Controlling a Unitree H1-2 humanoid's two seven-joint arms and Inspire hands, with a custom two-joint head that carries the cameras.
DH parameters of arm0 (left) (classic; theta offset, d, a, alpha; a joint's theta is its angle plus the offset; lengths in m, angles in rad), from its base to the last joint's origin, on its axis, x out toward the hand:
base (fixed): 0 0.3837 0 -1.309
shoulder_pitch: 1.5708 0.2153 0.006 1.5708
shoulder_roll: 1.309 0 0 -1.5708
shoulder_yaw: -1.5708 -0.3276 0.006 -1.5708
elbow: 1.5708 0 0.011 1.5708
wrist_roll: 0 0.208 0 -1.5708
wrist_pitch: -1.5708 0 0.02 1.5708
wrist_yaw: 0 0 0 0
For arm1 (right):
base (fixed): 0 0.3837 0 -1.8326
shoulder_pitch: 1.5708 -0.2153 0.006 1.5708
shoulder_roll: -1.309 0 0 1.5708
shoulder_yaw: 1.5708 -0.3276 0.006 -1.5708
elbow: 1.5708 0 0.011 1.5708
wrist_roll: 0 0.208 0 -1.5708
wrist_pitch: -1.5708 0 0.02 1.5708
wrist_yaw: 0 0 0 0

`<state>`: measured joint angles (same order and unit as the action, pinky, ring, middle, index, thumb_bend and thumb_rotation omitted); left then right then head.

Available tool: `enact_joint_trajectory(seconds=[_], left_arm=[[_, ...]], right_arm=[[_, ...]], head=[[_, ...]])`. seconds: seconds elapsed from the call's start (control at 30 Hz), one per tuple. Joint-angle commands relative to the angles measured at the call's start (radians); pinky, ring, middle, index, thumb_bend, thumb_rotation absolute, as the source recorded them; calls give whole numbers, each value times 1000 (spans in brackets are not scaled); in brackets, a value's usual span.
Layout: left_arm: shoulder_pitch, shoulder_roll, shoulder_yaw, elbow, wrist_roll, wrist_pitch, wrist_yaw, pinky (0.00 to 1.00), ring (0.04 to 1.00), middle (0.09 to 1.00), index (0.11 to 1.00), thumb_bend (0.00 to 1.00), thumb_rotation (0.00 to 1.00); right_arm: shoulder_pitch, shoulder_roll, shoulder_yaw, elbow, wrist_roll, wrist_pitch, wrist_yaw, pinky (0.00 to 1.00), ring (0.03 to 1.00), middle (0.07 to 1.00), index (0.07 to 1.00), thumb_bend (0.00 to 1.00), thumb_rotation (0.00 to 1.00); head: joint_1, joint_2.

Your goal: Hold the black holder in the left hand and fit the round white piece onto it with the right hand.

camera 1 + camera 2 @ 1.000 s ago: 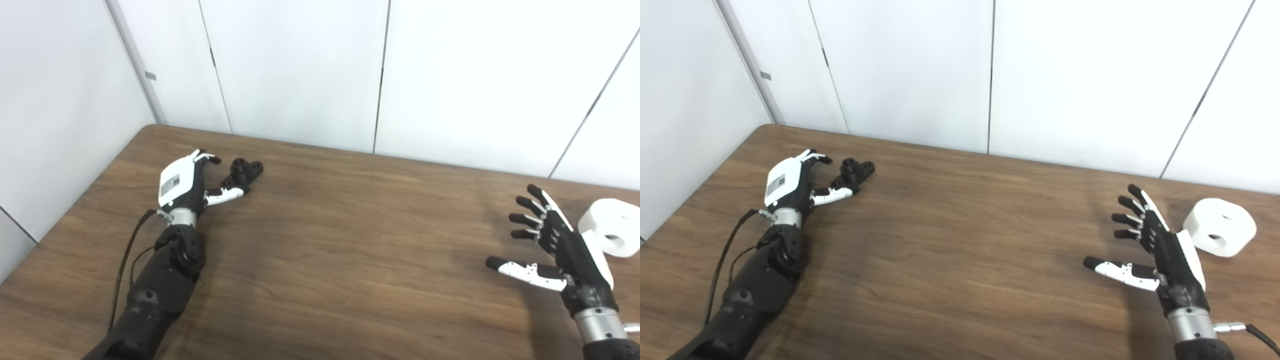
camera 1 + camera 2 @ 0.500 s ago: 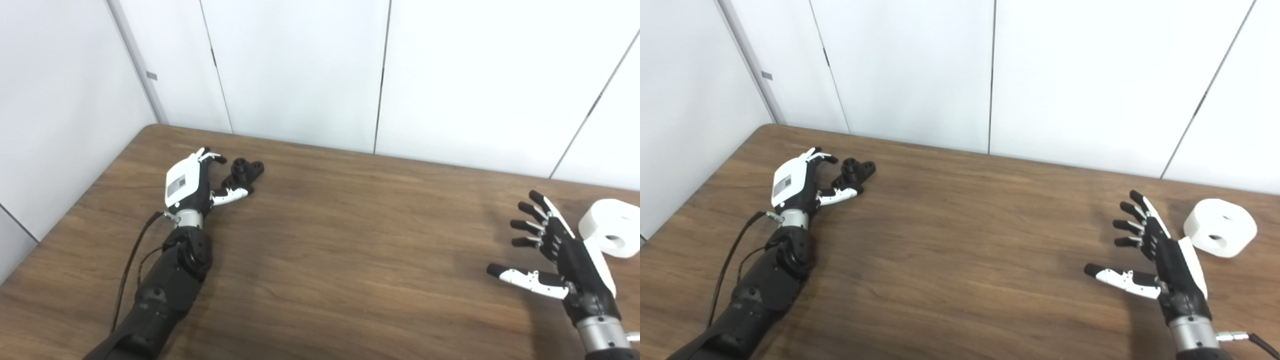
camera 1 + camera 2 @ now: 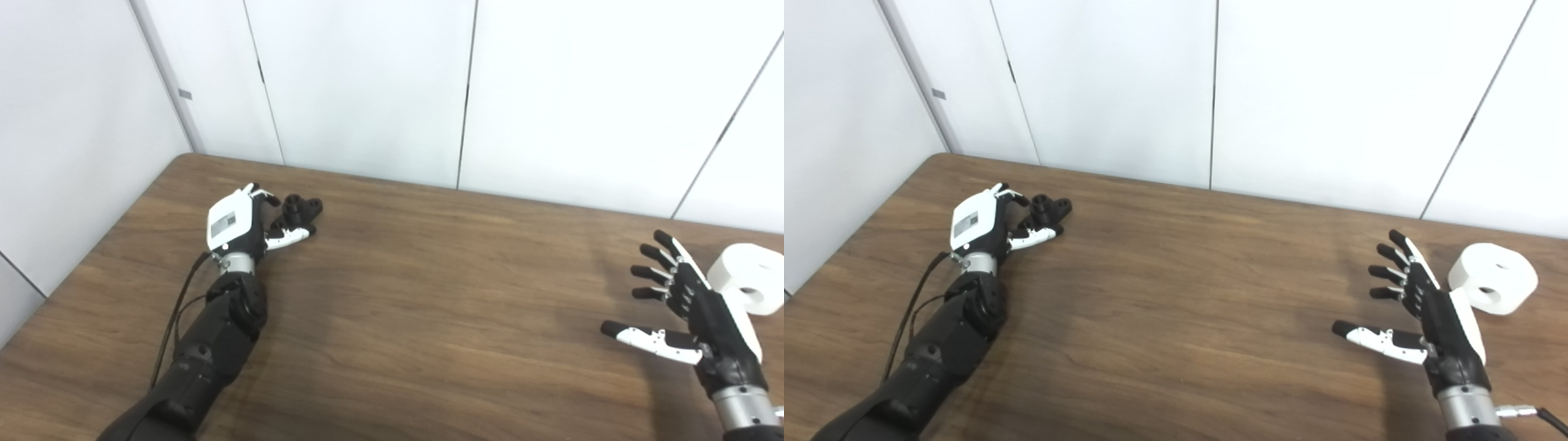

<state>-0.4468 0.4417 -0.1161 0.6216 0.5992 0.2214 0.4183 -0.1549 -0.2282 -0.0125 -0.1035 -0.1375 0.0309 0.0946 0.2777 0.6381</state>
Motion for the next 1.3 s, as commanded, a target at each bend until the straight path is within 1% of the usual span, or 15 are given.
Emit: enact_joint_trajectory(seconds=[0.0,0.17,0.33,0.37,0.4,0.43,0.47,0.53,0.73,0.9,0.97,1.0,1.13,1.2,1.27], left_arm=[[5,5,-13,18,-10,48,-70,828,938,918,661,993,448],[12,13,-24,-5,-10,62,-94,842,941,910,633,968,401],[13,31,-54,-10,3,73,-146,833,930,885,549,936,302],[14,34,-60,-14,4,73,-156,802,916,872,517,934,266],[15,36,-64,-17,3,72,-163,810,917,860,495,693,150],[16,38,-69,-21,3,73,-169,814,911,850,486,611,106],[16,40,-74,-22,5,76,-173,805,899,840,482,569,81],[14,44,-83,-20,6,72,-183,789,881,828,479,535,61],[19,37,-79,-27,-5,34,-156,747,863,805,479,526,58],[22,27,-83,-35,7,-1,-120,740,844,788,479,525,59],[31,26,-90,-59,8,-23,-121,777,852,790,480,525,61],[35,26,-94,-70,6,-34,-124,824,869,800,480,525,62],[61,18,-108,-121,-13,-127,-121,876,893,811,480,525,60],[71,6,-128,-137,-10,-186,-110,876,898,810,479,525,59],[78,-7,-149,-157,0,-216,-111,883,904,811,479,524,59]], right_arm=[[-27,-11,-12,-36,15,-22,-2,682,804,892,939,648,75],[-31,-14,-11,-31,22,-32,2,694,813,895,940,639,51],[-34,-16,-12,-27,25,-35,1,681,816,898,940,639,62],[-35,-16,-12,-28,24,-36,1,682,814,897,940,638,64],[-35,-17,-13,-27,24,-38,1,680,812,896,939,634,62],[-35,-18,-13,-27,26,-36,1,677,812,896,939,632,60],[-36,-18,-14,-27,27,-36,1,675,810,897,939,630,59],[-38,-21,-16,-23,31,-41,3,670,806,897,940,629,73],[-47,-19,-18,-17,32,-45,0,654,801,896,938,633,81],[-58,-22,-14,-11,16,-53,-4,683,808,893,938,636,104],[-61,-20,-15,-6,19,-62,-5,689,809,890,936,640,120],[-63,-19,-16,-4,19,-62,-6,680,807,891,935,644,122],[-66,-17,-19,-3,22,-62,-7,681,802,890,935,651,120],[-69,-18,-17,3,12,-68,-10,675,803,891,934,658,154],[-71,-19,-15,7,5,-75,-12,673,803,891,933,661,178]], head=[[1,2],[1,6],[0,9],[0,9],[-1,11],[-1,11],[-1,12],[-1,13],[-1,12],[-10,11],[-16,12],[-22,12],[-30,13],[-49,14],[-57,15]])
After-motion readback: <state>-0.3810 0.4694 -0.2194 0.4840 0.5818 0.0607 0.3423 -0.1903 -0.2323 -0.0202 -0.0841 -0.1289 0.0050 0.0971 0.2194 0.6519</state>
